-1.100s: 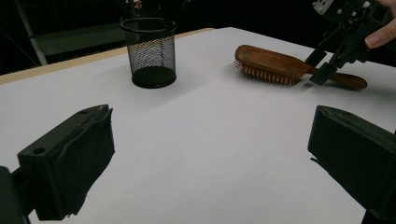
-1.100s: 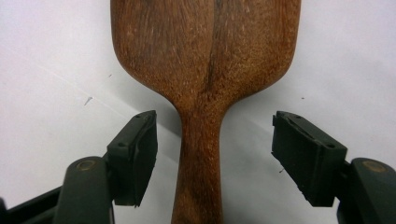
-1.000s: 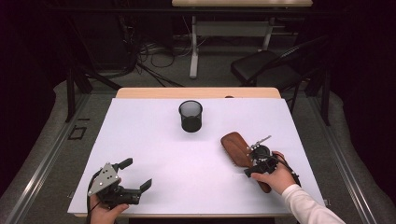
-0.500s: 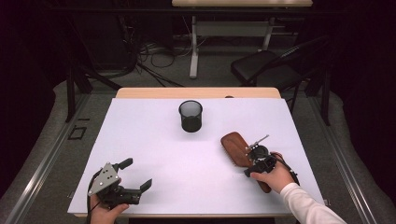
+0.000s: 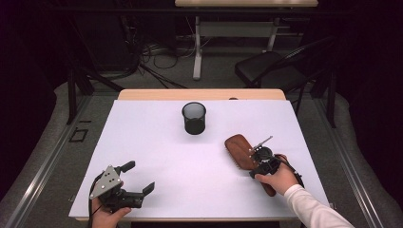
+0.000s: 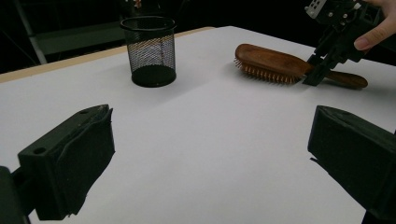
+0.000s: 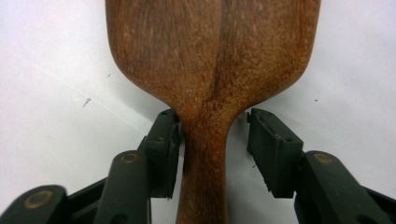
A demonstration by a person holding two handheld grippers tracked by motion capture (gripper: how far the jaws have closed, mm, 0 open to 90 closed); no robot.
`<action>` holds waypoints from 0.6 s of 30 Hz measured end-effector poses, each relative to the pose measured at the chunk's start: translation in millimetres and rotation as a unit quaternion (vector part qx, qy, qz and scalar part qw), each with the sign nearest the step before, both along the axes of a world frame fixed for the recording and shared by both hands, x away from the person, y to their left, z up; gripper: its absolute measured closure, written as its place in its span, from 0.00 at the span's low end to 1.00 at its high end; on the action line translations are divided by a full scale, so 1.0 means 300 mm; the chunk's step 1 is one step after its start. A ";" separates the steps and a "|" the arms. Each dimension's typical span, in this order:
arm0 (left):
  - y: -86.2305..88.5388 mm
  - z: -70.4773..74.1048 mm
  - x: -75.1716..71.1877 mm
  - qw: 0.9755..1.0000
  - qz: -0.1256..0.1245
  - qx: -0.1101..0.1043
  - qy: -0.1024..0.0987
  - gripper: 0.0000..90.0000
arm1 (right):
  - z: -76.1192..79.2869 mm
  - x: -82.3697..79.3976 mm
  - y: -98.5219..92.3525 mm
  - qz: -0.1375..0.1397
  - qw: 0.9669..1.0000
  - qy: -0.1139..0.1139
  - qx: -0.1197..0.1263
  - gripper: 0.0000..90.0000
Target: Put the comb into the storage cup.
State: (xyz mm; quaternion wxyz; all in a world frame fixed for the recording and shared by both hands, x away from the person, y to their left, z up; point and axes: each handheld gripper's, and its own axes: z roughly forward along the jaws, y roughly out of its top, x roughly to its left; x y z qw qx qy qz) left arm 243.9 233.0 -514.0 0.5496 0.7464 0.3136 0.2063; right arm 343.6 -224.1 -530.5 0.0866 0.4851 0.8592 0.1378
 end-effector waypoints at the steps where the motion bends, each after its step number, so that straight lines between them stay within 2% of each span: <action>1: 0.000 0.000 0.000 1.000 0.001 0.000 0.000 0.01 | 0.002 0.001 0.002 0.003 1.000 0.002 -0.003 0.61; 10: 0.003 -0.001 0.002 1.000 0.000 -0.003 0.002 0.01 | 0.005 0.001 0.009 0.006 1.000 0.007 -0.005 0.69; 18: 0.002 -0.002 0.002 1.000 0.001 -0.001 0.002 0.01 | 0.007 0.002 0.013 -0.006 1.000 0.012 -0.002 0.76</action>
